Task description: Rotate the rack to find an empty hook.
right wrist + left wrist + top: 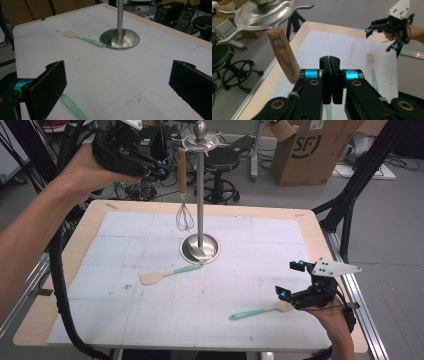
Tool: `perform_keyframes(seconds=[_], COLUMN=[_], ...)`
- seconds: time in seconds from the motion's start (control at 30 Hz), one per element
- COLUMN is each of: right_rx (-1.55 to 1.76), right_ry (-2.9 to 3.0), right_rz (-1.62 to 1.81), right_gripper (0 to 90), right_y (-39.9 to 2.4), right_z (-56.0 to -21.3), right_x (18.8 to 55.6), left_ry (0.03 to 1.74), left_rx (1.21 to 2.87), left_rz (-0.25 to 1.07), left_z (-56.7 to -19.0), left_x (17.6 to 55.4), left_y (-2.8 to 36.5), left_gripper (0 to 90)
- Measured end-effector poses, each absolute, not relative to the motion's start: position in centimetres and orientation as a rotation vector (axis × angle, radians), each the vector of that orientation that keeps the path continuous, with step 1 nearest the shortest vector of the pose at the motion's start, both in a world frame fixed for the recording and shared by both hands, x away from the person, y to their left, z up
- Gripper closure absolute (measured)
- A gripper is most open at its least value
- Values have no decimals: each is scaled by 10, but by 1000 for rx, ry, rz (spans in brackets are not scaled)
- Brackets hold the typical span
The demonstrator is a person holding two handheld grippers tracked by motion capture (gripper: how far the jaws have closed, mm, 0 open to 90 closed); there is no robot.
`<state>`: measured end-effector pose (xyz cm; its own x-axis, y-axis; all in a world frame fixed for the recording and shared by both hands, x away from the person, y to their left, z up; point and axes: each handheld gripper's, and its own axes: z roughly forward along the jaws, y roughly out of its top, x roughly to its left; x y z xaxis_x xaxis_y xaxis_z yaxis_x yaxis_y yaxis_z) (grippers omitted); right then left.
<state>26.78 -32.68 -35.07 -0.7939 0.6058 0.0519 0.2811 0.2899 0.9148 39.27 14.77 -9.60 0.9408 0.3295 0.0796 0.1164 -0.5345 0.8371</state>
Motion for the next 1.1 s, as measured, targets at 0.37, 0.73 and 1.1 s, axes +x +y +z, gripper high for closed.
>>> perform_keyframes(seconds=[0.37, 0.73, 1.1], right_rx=[807, 808, 812], right_ry=[2265, 2268, 2262], right_rz=[1502, 1503, 1497], right_gripper=[0, 0, 0], right_y=[-327, -327, -329], right_z=[-351, -352, -352], right_x=[268, 268, 269], left_ry=[336, 377, 410], left_rx=[2126, 2120, 2115], left_rz=[296, 301, 311], left_z=[-91, -92, -93], left_x=[413, 434, 448], left_y=[133, 132, 144], left_gripper=[900, 900, 900])
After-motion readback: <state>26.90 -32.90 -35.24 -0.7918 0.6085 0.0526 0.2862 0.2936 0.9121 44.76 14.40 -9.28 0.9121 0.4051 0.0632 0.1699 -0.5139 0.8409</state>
